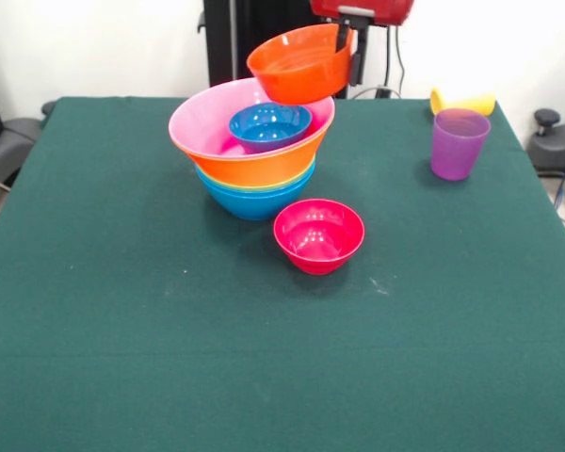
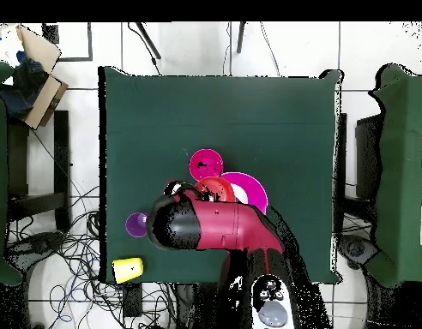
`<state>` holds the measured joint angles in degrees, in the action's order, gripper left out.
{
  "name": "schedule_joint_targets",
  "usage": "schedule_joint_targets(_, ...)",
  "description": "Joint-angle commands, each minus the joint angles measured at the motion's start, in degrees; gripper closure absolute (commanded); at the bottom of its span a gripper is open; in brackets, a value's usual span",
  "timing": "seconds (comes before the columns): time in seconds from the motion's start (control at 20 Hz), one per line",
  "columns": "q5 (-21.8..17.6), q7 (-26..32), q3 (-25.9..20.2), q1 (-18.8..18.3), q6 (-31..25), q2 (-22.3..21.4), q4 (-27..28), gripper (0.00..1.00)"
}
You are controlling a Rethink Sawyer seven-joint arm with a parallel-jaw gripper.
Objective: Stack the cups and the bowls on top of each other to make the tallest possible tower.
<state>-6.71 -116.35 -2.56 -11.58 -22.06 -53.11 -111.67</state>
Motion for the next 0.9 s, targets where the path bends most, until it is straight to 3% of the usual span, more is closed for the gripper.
schedule_joint_targets(0.05,-3.2,-1.05,-3.93,2.2,-2.11,4.02,-1.53,1.0)
schedule_joint_targets(0.9,-4.22,-1.89,-2.24,3.58,1.97,8.36,0.23,1.0)
